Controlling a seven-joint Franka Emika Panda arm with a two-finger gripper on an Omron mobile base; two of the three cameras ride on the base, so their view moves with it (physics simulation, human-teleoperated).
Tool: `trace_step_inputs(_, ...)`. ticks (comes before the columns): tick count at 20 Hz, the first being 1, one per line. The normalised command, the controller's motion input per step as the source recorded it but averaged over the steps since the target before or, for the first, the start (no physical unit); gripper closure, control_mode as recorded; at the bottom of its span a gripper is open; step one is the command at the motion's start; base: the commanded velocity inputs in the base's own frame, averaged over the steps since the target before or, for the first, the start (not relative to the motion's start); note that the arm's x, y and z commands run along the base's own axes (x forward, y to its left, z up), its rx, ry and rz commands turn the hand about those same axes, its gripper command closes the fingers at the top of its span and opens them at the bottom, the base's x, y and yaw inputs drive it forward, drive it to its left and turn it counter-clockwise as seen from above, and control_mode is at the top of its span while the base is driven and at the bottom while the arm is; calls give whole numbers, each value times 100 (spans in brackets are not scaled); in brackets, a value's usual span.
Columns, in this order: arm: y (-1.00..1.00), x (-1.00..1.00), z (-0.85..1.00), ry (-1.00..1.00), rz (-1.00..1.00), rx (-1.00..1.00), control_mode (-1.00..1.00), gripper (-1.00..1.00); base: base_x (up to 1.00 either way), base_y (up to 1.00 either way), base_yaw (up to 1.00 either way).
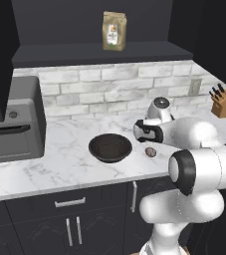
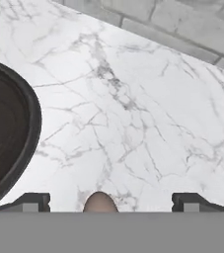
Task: Pick the egg and butter from the fridge and place them by the bowl for mixing.
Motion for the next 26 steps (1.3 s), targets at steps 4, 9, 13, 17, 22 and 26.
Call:
trace_step_inputs(4, 3, -100, 63, -22, -17, 3, -100, -100, 0, 0, 0)
trace_step_inputs(9, 18, -97, 28, -15, -42, 0, -100, -100, 0, 0, 0)
trace_step_inputs(13, 17, -7, 0, -1, -15, 0, -100, -100, 0, 0, 0)
trace_step_inputs(17, 18, -42, -9, 1, 1, -4, -100, -100, 0, 0, 0)
trace_step_inputs(22, 3, -41, 23, -8, 0, 1, -100, -100, 0, 0, 0)
trace_step_inputs(26, 0, -3, 70, 2, -2, 0, -100, -100, 0, 0, 0)
